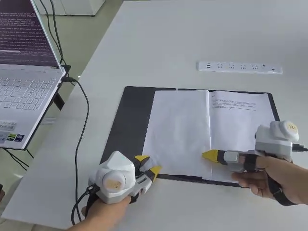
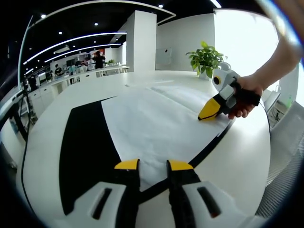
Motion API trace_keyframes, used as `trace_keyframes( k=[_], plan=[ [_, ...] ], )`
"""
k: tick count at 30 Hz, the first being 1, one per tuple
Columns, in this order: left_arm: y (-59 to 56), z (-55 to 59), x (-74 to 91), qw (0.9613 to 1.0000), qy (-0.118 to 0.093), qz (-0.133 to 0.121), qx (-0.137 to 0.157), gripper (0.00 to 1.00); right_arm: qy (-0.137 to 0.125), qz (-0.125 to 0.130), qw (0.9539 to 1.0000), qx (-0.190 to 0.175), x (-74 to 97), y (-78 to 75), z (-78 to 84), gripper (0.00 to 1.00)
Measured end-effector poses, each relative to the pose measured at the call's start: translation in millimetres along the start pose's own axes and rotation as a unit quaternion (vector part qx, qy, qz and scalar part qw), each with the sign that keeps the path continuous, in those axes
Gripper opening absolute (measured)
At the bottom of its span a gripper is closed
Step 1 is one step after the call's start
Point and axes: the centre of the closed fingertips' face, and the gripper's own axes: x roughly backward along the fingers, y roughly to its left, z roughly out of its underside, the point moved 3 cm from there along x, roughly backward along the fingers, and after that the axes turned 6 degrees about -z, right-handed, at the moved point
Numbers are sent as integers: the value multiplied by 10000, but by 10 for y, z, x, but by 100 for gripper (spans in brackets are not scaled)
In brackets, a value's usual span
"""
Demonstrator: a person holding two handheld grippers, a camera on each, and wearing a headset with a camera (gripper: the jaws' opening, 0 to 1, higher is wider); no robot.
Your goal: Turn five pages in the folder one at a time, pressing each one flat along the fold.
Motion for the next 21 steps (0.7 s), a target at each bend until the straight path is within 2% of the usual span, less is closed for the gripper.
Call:
trace_keyframes(
  k=[7,10,16,21],
  plan=[
    [-8,-9,12,10000,-11,11,-16,21,108,-131,9997,-146,36,187,300,0],
    [-9,-12,15,10000,-11,-1,4,21,103,-176,9996,-208,60,148,280,0],
    [-14,-17,20,10000,12,-21,2,21,236,-231,9992,-231,124,147,454,0],
    [-39,-36,20,9999,100,-52,95,24,3,-317,9994,-127,180,279,455,0]
  ],
)
